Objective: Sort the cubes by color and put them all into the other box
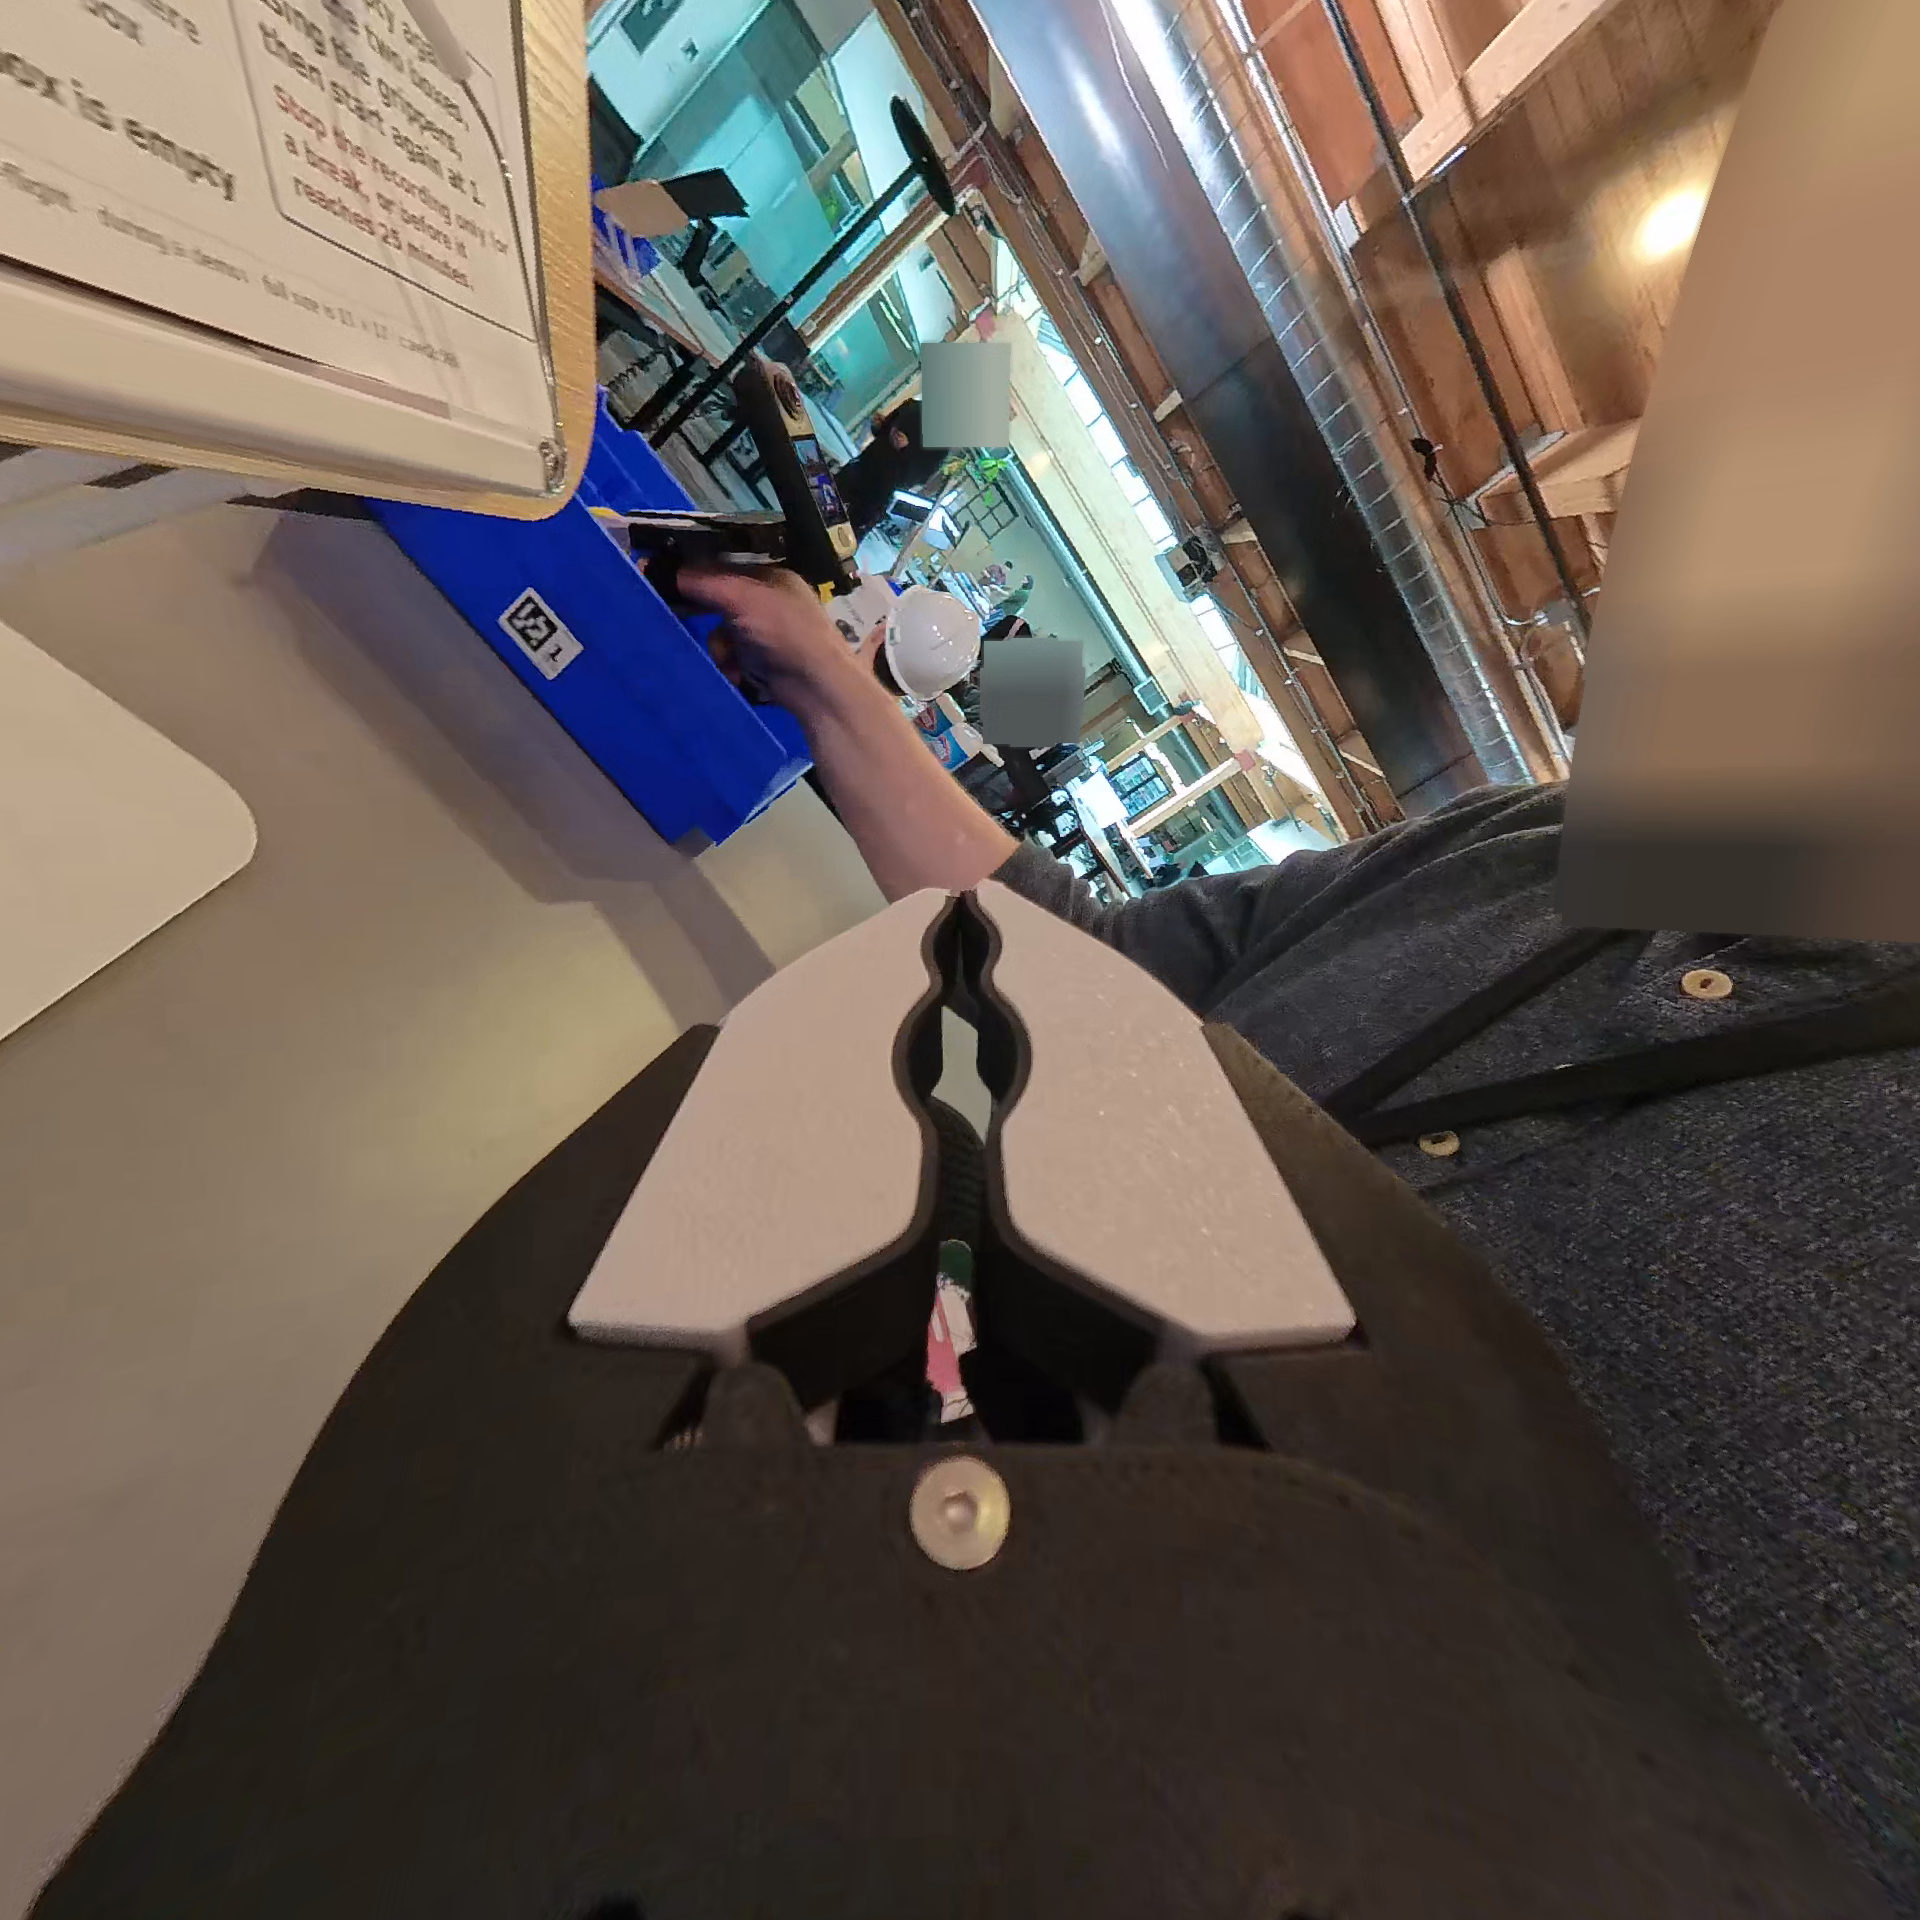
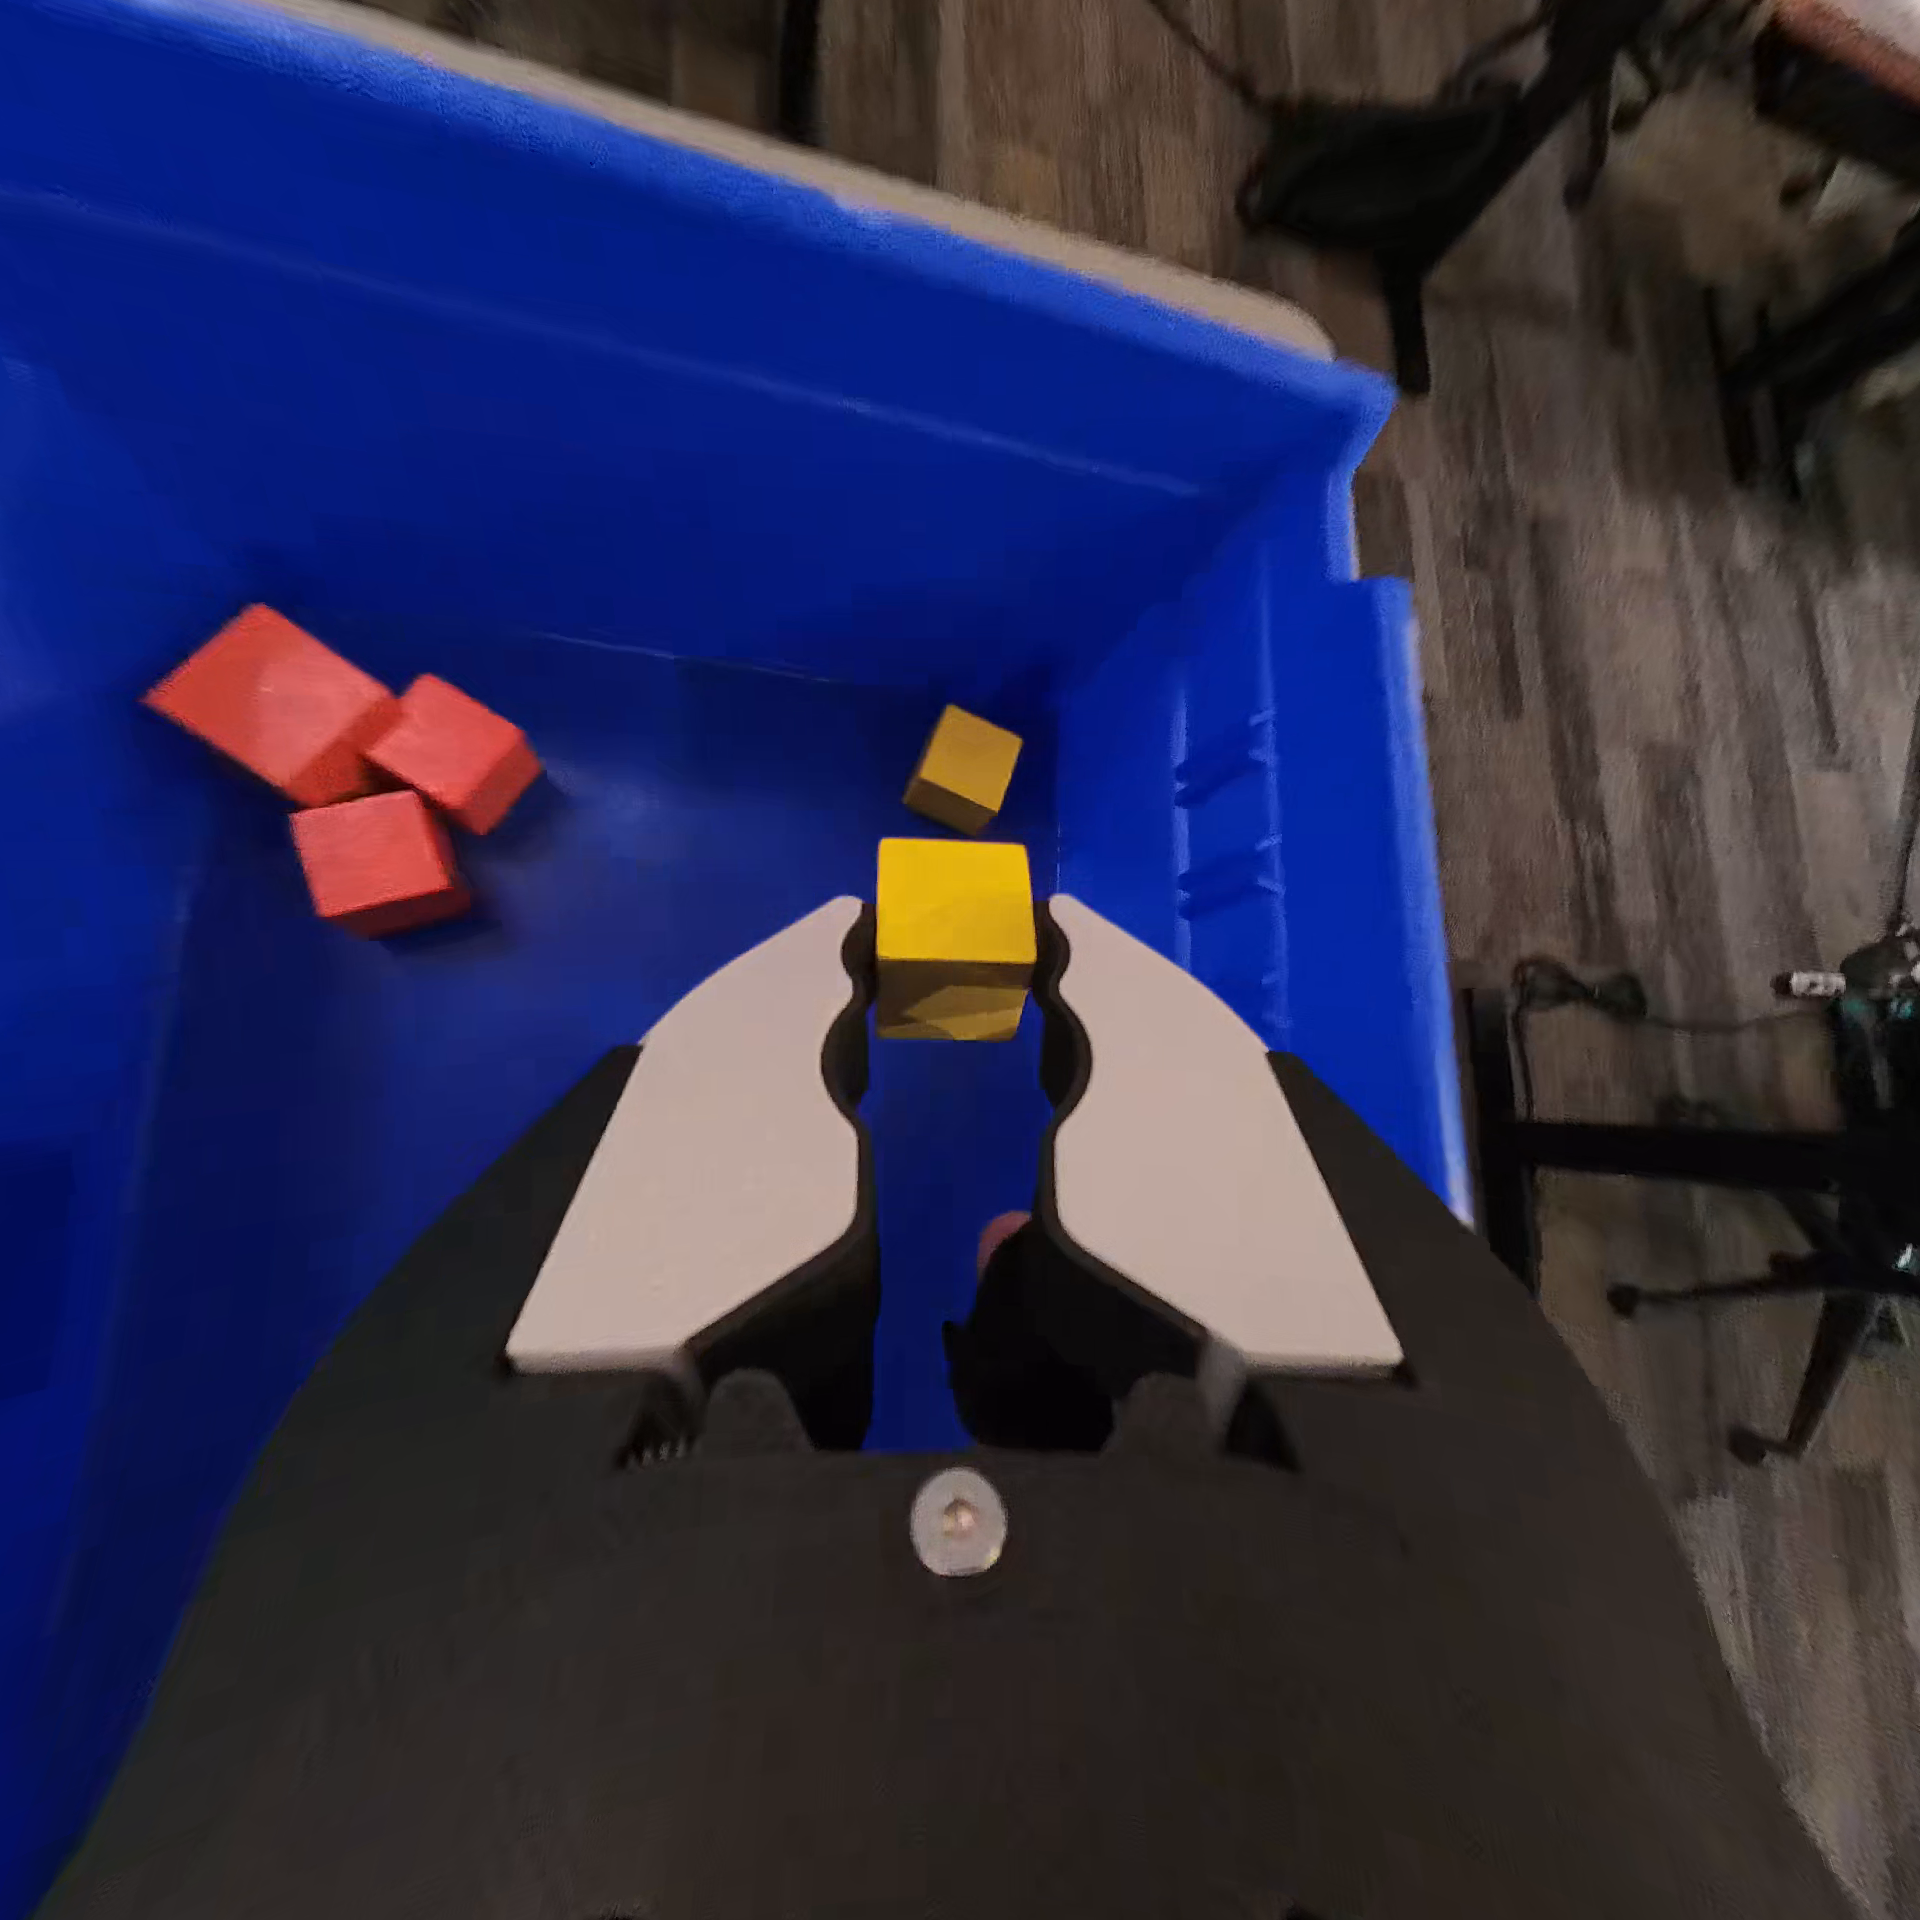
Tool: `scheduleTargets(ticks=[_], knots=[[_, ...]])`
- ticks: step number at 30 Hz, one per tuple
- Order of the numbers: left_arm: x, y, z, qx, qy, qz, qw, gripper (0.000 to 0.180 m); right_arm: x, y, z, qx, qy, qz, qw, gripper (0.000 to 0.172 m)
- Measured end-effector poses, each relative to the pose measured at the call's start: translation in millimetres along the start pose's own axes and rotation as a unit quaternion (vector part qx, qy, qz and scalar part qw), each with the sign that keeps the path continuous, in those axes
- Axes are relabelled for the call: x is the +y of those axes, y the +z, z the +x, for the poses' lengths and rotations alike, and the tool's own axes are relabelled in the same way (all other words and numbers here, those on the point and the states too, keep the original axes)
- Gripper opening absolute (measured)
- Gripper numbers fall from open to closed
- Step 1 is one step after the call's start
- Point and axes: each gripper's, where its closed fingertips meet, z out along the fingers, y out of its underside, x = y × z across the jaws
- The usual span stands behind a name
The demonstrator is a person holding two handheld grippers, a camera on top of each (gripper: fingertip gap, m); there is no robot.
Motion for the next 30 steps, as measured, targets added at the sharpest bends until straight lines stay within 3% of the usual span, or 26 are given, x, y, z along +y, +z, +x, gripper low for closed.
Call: scheduleTargets(ticks=[5,10,16,20,25,30], knots=[[2.4,-14.9,-7.4,-0.019,-0.009,0.01,1.0,0.0,20.4,35.8,-5.5,-0.006,-0.013,-0.077,0.997,0.03],[2.0,-24.6,-12.1,-0.031,-0.012,0.018,0.999,0.0,11.5,41.4,0.1,0.032,-0.034,-0.081,0.996,0.03],[-3.4,-35.5,-14.6,-0.054,0.006,0.011,0.998,0.0,-6.3,12.8,4.6,0.037,-0.027,-0.044,0.998,0.036],[-14.1,-52.3,-18.7,-0.089,0.028,0.018,0.995,0.0,-24.4,-31.3,-8.2,0.013,-0.04,0.013,0.999,0.034],[-42.2,-107.0,-48.6,-0.225,0.081,0.028,0.971,0.006,-38.4,-101.3,-47.4,-0.031,-0.071,0.103,0.992,0.029],[-84.8,-197.6,-100.6,-0.428,0.129,0.028,0.894,0.03,-35.0,-149.1,-90.6,-0.081,-0.099,0.158,0.979,0.025]])
